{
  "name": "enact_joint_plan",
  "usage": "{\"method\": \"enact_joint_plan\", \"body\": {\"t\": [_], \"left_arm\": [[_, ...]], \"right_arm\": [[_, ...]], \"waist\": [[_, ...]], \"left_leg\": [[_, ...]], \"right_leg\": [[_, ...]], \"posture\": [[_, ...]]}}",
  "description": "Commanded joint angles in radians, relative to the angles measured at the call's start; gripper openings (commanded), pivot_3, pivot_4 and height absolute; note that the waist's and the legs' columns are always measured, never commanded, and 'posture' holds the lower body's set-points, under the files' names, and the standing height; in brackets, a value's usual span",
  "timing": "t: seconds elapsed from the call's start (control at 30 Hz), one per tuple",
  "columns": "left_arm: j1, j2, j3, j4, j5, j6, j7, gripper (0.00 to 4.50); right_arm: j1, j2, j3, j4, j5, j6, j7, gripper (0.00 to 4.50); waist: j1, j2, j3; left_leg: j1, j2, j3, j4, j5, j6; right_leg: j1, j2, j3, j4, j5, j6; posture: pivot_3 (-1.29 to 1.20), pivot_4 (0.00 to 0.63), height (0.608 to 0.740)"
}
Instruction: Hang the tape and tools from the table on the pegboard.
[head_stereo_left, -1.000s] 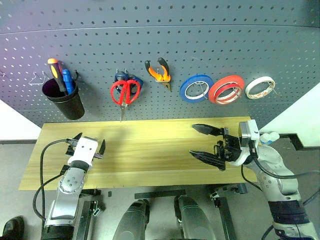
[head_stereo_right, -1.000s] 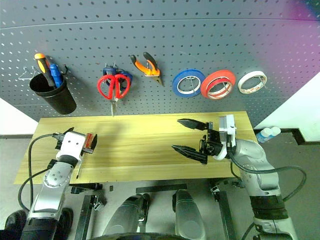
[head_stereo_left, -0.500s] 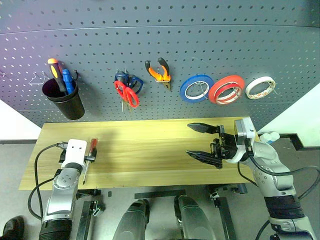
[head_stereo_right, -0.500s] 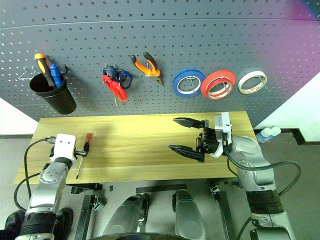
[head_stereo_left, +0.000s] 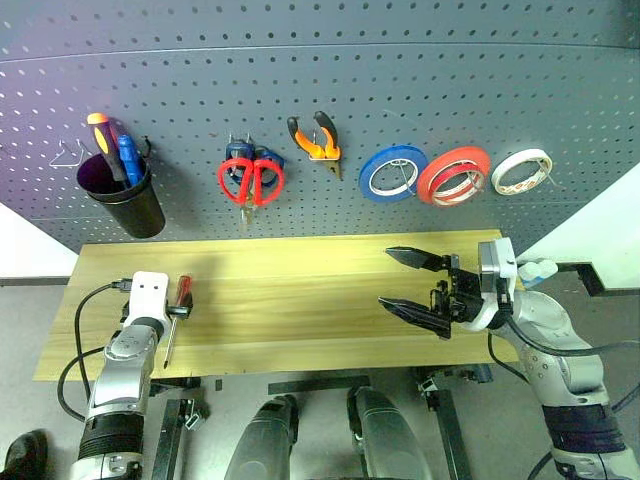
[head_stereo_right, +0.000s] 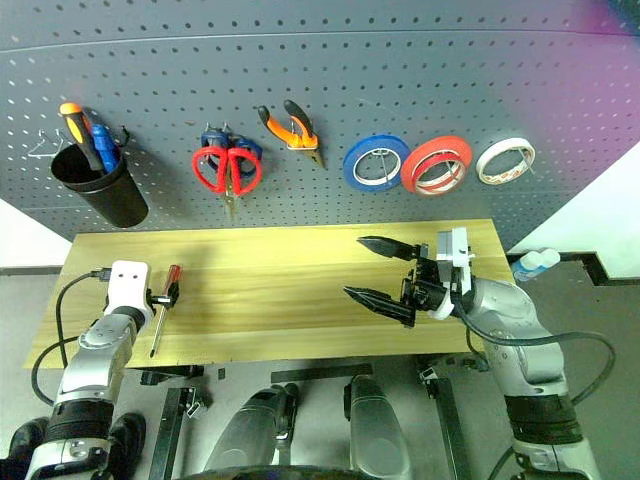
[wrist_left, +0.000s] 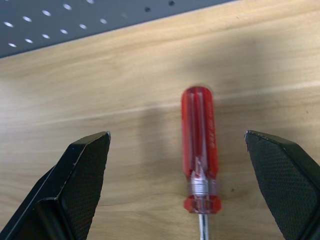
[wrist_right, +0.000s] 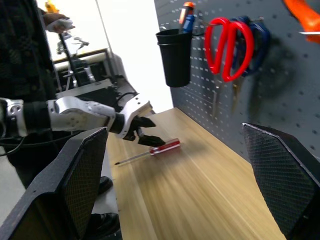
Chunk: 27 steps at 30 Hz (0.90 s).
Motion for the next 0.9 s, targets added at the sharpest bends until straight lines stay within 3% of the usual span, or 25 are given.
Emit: {"method": "enact_joint_plan", "body": {"t": [0.03, 0.53, 0.63, 0.9], "left_arm": [[0.004, 0.011, 0.014, 0.015, -0.018, -0.012, -0.013, 4.49], [-0.095, 0.051, -0.037, 0.230, -0.005, -0.068, -0.091, 4.49], [-0.104, 0.046, -0.036, 0.246, -0.014, -0.077, -0.089, 3.91], [-0.042, 0.031, -0.042, 0.177, -0.016, -0.018, -0.068, 1.23]], "right_arm": [[0.029, -0.018, -0.031, -0.075, 0.028, 0.013, -0.018, 4.50], [0.099, -0.063, -0.091, -0.141, 0.061, 0.048, -0.059, 4.50], [0.103, -0.065, -0.093, -0.143, 0.060, 0.044, -0.063, 4.50], [0.096, -0.055, -0.085, -0.114, 0.040, 0.019, -0.056, 4.50]], "waist": [[0.001, 0.000, 0.006], [-0.001, 0.000, 0.043], [-0.004, 0.000, 0.044], [-0.027, 0.000, 0.046]], "left_leg": [[0.000, 0.000, 0.000, 0.000, 0.000, 0.000], [-0.002, 0.000, 0.000, -0.001, -0.001, 0.001], [-0.002, 0.000, 0.000, -0.002, -0.001, 0.001], [-0.002, 0.000, 0.000, -0.003, -0.001, 0.001]], "right_leg": [[0.000, 0.000, 0.000, 0.000, 0.000, 0.000], [-0.001, -0.001, 0.000, -0.004, 0.000, 0.000], [-0.001, -0.001, 0.000, -0.004, 0.000, 0.000], [-0.001, -0.001, 0.000, -0.004, 0.000, 0.000]], "posture": [[-0.10, 0.369, 0.740], [-0.15, 0.391, 0.740], [-0.16, 0.389, 0.740], [-0.15, 0.371, 0.740]]}}
